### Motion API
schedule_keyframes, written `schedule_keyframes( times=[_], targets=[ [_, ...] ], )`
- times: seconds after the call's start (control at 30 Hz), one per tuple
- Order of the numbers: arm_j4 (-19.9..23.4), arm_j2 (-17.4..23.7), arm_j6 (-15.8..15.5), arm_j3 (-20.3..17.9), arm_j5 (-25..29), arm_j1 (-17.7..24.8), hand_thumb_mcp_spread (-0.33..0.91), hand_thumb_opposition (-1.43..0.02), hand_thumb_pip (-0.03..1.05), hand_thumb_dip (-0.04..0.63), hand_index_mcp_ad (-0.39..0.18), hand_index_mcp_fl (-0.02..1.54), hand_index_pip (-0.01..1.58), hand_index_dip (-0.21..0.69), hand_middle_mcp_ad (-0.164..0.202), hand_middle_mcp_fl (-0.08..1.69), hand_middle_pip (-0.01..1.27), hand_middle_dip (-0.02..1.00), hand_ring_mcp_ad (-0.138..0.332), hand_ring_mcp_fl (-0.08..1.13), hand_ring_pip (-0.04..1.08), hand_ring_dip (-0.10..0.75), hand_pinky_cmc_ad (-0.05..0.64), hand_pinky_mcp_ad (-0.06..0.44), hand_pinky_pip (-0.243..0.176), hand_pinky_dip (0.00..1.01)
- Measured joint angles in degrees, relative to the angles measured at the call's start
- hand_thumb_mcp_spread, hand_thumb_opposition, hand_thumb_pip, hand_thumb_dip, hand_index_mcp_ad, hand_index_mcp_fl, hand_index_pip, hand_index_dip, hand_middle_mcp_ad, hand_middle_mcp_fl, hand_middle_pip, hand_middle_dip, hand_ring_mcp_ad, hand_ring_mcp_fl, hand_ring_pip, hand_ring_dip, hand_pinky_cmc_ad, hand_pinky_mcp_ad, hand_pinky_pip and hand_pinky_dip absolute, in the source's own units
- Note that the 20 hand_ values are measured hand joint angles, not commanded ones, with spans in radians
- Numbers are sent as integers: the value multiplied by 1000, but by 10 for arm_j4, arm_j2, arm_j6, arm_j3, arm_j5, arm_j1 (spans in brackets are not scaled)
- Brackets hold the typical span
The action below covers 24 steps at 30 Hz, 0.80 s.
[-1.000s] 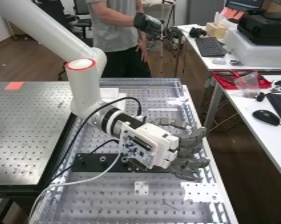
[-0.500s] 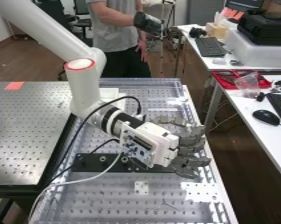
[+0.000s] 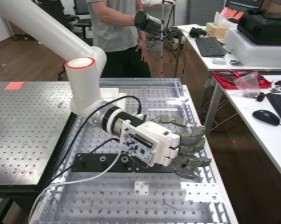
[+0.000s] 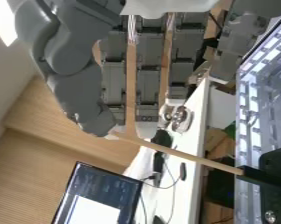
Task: Grab the chopstick and place it in the clear container
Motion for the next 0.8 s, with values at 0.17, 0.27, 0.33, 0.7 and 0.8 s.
schedule_keyframes(
  times=[0.17, 0.27, 0.33, 0.7, 0.8],
  targets=[
    [-5, -2, -8, 5, -1, 1, 501, -803, 702, 264, -126, 592, 983, 12, 5, 635, 520, 625, 52, 443, 72, 497, 321, 295, 0, 368],
    [-8, -4, -15, 9, -2, 1, 510, -803, 702, 264, -126, 588, 991, 9, 5, 635, 539, 625, 52, 443, 75, 497, 330, 295, 0, 368],
    [-11, -4, -16, 11, -2, 2, 510, -806, 691, 264, -126, 586, 998, 9, 2, 651, 539, 625, 54, 442, 72, 497, 330, 295, 0, 368],
    [-23, -4, -59, 17, 9, 4, 510, -806, 689, 264, -127, 494, 1110, 3, 5, 632, 599, 627, 52, 461, 73, 497, 332, 290, 2, 344],
    [-10, -1, -98, 13, 18, 6, 518, -803, 682, 260, -127, 494, 1154, -5, 2, 632, 613, 627, 54, 457, 73, 497, 332, 290, 2, 344]
  ],
)
